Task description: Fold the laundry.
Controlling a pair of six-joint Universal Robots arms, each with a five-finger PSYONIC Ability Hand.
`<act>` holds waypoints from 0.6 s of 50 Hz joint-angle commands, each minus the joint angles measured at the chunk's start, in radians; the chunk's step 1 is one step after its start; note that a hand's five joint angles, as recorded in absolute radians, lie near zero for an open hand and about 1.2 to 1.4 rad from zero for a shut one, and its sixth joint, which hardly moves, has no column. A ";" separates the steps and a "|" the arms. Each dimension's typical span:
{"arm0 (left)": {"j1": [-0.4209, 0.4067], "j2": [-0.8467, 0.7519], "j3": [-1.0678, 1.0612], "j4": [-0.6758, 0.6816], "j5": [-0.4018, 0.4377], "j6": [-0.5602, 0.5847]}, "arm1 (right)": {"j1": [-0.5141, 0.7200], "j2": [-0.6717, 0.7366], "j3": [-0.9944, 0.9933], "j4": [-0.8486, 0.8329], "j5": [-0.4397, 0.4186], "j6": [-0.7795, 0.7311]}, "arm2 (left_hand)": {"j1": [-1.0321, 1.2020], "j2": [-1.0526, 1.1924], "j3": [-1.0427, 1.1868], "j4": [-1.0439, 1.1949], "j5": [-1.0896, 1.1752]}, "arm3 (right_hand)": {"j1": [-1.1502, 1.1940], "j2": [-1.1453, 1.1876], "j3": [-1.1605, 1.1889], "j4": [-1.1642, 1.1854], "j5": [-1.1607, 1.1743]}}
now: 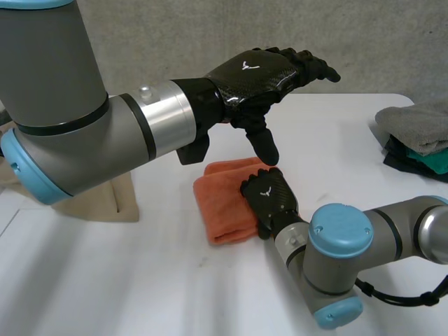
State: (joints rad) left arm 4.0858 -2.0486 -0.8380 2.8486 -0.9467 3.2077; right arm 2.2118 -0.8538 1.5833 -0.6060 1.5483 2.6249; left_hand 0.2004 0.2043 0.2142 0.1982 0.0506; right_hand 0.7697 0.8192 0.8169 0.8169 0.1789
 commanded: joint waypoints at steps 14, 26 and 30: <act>0.031 0.028 -0.006 0.000 0.006 -0.012 | -0.001 0.084 -0.184 -0.034 -0.034 0.058 | -0.026 -0.030 -0.040 -0.024 -0.051 | 0.572 0.523 0.525 0.525 0.988; 0.053 0.067 0.014 0.000 0.008 -0.028 | -0.049 0.081 -0.359 -0.005 -0.069 0.142 | -0.026 -0.030 -0.040 -0.024 -0.051 | 0.627 0.577 0.579 0.579 1.043; 0.059 0.084 0.011 0.000 0.008 -0.048 | -0.052 0.105 -0.399 0.098 -0.109 0.144 | -0.026 -0.030 -0.040 -0.024 -0.051 | 0.627 0.577 0.579 0.579 1.043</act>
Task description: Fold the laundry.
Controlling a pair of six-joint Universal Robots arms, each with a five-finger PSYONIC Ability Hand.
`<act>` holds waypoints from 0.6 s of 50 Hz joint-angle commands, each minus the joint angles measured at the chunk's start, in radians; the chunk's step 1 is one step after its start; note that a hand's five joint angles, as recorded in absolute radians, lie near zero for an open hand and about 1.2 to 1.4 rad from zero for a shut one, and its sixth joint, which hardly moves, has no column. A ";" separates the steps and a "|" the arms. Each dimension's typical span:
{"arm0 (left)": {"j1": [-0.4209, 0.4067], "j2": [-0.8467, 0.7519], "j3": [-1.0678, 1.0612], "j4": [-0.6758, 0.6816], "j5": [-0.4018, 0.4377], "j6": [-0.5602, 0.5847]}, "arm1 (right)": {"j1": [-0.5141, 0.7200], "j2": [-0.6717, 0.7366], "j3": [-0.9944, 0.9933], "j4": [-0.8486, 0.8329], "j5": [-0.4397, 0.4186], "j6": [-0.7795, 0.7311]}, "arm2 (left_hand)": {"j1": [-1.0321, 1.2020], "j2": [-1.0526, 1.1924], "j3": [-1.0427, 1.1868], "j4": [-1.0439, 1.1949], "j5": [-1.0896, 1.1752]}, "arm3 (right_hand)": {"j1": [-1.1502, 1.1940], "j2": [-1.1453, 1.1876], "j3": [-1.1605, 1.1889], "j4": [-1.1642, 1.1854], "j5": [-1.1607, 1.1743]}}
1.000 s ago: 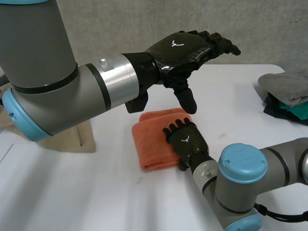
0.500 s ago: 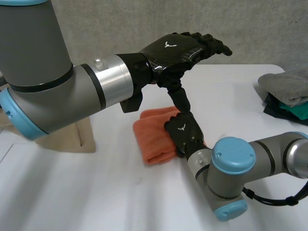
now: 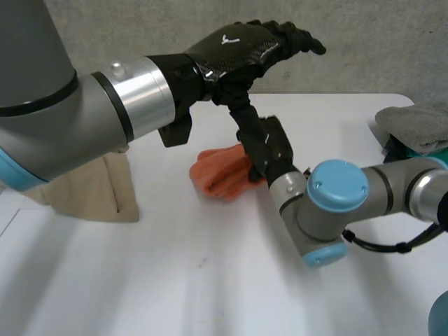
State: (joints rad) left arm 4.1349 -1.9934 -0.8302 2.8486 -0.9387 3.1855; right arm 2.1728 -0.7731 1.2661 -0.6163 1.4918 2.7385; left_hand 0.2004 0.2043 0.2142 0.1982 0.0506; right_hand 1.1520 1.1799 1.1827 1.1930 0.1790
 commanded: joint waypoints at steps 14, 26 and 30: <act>0.031 0.036 -0.060 0.006 0.023 -0.038 | -0.022 0.048 0.007 0.276 -0.024 -0.030 | -0.026 -0.030 -0.040 -0.024 -0.051 | -0.636 -0.664 -0.667 -0.677 0.162; 0.034 0.031 -0.070 0.008 0.026 -0.038 | -0.025 -0.012 0.099 0.271 -0.039 -0.031 | -0.026 -0.030 -0.040 -0.024 -0.051 | -0.836 -0.864 -0.867 -0.878 -0.038; 0.034 0.028 -0.070 0.008 0.027 -0.038 | -0.027 -0.008 0.104 0.256 -0.047 -0.042 | -0.026 -0.030 -0.040 -0.024 -0.051 | -0.836 -0.864 -0.867 -0.878 -0.038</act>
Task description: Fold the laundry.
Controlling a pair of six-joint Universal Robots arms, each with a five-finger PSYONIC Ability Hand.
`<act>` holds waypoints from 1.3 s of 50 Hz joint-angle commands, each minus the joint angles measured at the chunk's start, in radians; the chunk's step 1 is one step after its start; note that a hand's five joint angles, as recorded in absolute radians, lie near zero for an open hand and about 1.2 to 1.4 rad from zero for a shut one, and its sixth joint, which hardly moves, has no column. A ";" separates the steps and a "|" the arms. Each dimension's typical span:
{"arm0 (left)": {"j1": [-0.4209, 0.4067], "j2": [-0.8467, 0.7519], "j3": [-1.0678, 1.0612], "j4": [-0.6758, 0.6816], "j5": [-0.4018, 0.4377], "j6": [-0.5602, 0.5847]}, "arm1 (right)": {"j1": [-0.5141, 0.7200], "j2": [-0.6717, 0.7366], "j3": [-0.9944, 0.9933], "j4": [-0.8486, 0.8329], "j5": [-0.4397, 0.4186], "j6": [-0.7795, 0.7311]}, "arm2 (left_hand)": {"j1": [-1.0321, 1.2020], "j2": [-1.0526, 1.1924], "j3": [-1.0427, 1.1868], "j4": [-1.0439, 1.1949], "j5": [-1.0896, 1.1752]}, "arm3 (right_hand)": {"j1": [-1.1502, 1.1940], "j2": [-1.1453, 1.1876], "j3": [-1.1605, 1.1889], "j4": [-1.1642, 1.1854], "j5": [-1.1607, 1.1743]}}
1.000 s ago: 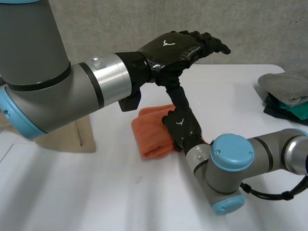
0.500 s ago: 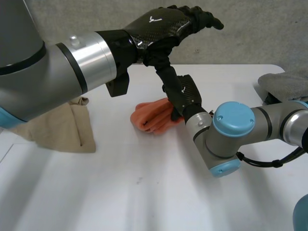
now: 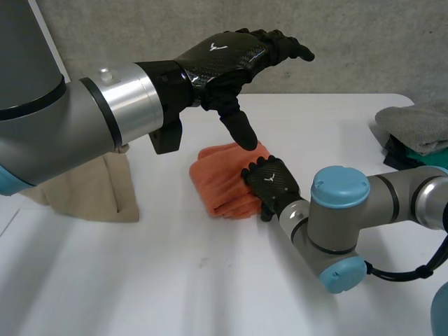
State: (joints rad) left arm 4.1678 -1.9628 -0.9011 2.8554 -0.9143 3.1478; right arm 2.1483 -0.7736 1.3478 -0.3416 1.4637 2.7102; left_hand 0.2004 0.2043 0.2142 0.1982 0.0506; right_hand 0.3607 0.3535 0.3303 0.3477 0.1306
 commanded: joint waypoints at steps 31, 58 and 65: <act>0.031 -0.002 -0.022 0.004 0.018 -0.005 | 0.015 0.131 -0.186 -0.119 -0.019 -0.079 | -0.026 -0.030 -0.040 -0.024 -0.051 | 0.939 0.946 0.969 0.951 0.994; 0.038 0.064 0.025 0.005 0.017 -0.064 | -0.137 0.043 -0.648 -0.106 0.069 0.117 | -0.026 -0.030 -0.040 -0.024 -0.051 | 1.036 1.043 1.066 1.049 1.091; 0.034 0.068 0.027 0.007 0.020 -0.084 | -0.313 0.068 -0.808 -0.100 0.072 0.132 | -0.026 -0.030 -0.040 -0.024 -0.051 | 1.036 1.043 1.066 1.049 1.091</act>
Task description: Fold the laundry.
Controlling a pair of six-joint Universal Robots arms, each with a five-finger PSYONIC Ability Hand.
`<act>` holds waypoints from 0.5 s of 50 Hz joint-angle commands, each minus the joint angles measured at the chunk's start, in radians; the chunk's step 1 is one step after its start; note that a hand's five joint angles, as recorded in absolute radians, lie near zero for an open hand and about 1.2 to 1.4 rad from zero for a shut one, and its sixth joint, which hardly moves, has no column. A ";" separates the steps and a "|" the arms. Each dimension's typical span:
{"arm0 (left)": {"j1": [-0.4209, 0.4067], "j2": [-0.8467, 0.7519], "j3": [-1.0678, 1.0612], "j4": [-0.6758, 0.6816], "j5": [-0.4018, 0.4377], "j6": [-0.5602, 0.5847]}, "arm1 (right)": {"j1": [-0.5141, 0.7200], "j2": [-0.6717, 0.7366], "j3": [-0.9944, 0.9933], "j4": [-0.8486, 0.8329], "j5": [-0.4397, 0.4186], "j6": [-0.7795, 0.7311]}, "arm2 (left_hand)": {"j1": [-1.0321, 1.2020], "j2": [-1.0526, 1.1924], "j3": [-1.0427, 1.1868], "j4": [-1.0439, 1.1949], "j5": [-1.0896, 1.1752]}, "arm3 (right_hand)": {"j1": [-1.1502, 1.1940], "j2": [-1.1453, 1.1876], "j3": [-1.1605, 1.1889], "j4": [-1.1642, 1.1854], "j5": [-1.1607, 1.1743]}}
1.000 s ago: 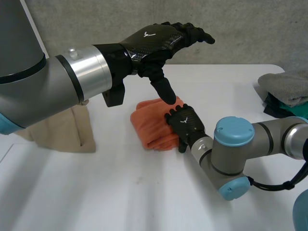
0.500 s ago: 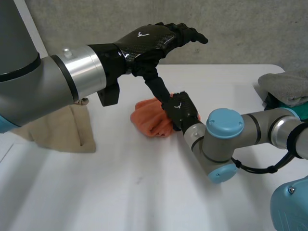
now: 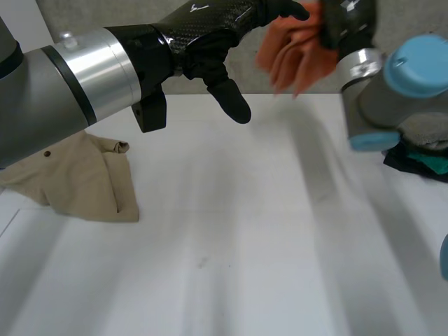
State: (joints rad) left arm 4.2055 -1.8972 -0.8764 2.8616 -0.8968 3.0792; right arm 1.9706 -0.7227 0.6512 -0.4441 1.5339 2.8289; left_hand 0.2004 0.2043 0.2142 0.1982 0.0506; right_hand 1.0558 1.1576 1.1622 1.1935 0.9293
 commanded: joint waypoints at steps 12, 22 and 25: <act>-0.021 -0.016 -0.006 0.005 0.001 -0.014 | -0.455 0.101 0.005 -0.056 -0.251 0.083 | -0.026 -0.030 -0.040 -0.024 -0.051 | 0.340 0.239 0.234 0.203 0.292; -0.035 -0.031 -0.035 0.028 -0.001 -0.010 | -0.624 0.178 0.212 -0.240 -0.385 -0.009 | -0.026 -0.030 -0.040 -0.024 -0.051 | 0.340 0.239 0.234 0.203 0.292; -0.038 -0.034 -0.036 0.036 -0.002 -0.010 | -0.645 0.146 0.281 -0.274 -0.428 0.004 | -0.026 -0.030 -0.040 -0.024 -0.051 | 0.340 0.239 0.234 0.203 0.292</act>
State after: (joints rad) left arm 4.1737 -1.9251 -0.9029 2.8813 -0.8976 3.0683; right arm 1.3760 -0.5512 0.8160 -0.6463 1.1685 2.8437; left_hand 0.2004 0.2043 0.2142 0.1982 0.0506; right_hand 1.0558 1.1577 1.1708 1.1938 0.9294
